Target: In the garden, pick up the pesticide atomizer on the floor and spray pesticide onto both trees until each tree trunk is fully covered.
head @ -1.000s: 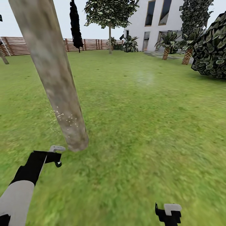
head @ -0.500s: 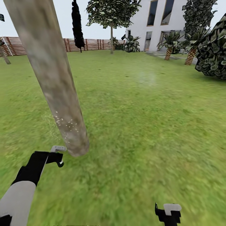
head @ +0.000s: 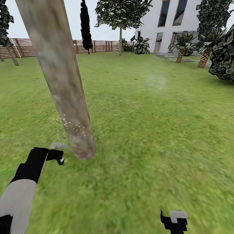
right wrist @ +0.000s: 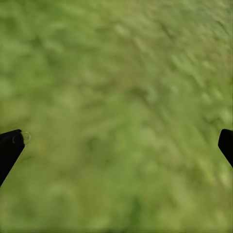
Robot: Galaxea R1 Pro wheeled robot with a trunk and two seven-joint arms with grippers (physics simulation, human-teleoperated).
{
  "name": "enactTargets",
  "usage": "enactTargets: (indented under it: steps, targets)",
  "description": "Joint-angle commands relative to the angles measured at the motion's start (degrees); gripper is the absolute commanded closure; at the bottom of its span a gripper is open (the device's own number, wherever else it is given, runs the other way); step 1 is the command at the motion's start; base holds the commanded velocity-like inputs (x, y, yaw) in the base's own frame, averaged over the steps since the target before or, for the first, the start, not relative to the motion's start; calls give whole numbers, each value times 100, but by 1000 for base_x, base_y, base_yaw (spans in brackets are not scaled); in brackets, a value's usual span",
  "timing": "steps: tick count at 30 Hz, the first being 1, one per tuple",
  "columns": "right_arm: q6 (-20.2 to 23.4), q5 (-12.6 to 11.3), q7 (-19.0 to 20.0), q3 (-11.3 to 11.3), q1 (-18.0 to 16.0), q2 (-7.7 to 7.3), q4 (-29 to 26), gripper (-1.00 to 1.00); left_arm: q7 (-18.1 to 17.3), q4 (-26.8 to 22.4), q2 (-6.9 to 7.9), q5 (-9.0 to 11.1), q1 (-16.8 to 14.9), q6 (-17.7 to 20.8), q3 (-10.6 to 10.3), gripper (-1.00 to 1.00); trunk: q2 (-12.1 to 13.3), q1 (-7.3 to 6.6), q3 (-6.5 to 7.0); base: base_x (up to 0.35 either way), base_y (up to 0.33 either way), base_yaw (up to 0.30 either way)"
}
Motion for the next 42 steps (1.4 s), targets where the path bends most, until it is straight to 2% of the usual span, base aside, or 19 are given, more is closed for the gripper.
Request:
enactTargets:
  steps: [1,3,5,6,7,8,9,11,23,28,32,34,35,36,39,42]
  targets:
    - [0,0,0,1,0,0,0,-100,-76,78,178,49,-71,44,-2,100,0,0,-1,0,0,0]
    - [0,0,0,1,0,0,0,-100,-571,239,379,-31,-148,54,-14,100,0,0,-1,0,0,0]
    - [0,0,0,1,0,6,1,-100,-768,200,380,-227,-107,18,-23,100,0,0,-1,0,0,0]
    - [0,0,0,1,0,5,0,-100,-779,187,367,-250,-100,1,-13,100,0,0,-1,0,0,0]
    - [0,0,0,1,0,6,0,-100,-781,142,339,-261,-96,-4,-4,100,0,0,-1,0,-8,0]
    - [0,0,0,1,0,4,2,-100,-767,37,257,-278,-95,-5,1,100,0,0,-1,0,-109,0]
    - [0,0,0,1,0,1,1,-100,-613,-211,78,-287,-93,7,-1,100,0,0,-1,0,-228,0]
    - [0,0,0,1,0,1,1,-100,-459,-352,-37,-287,-91,19,-3,100,0,0,-1,0,-256,83]
    - [0,0,0,1,0,9,0,-100,-402,-394,-94,-289,-84,15,-3,100,0,0,-1,-10,-273,268]
    - [0,0,0,1,0,0,7,-100,-135,-405,-94,-269,-161,26,2,100,0,0,-1,-84,-273,119]
    - [0,0,0,-7,0,-9,9,-100,-132,-828,-203,-256,-192,86,-62,100,0,0,-1,2,-273,1]
    - [0,0,-7,-8,0,-9,7,-100,-142,-948,-287,-262,-334,505,-152,100,0,0,-1,69,-273,0]
    - [0,0,-7,-8,0,-9,7,-100,-159,-966,-299,-259,-468,733,-373,100,0,0,-1,83,-273,0]
    - [0,0,-7,-8,0,-9,7,-100,-167,-971,-303,-253,-609,876,-508,100,0,0,-1,78,-273,0]
    - [0,0,-9,-7,0,-9,2,-100,-177,-1047,-276,-238,-792,1153,-596,100,0,0,-1,6,-273,0]
    - [0,0,-9,-8,0,-3,0,-100,-177,-1226,-233,-243,-791,1190,-583,100,0,0,-1,-163,-249,0]
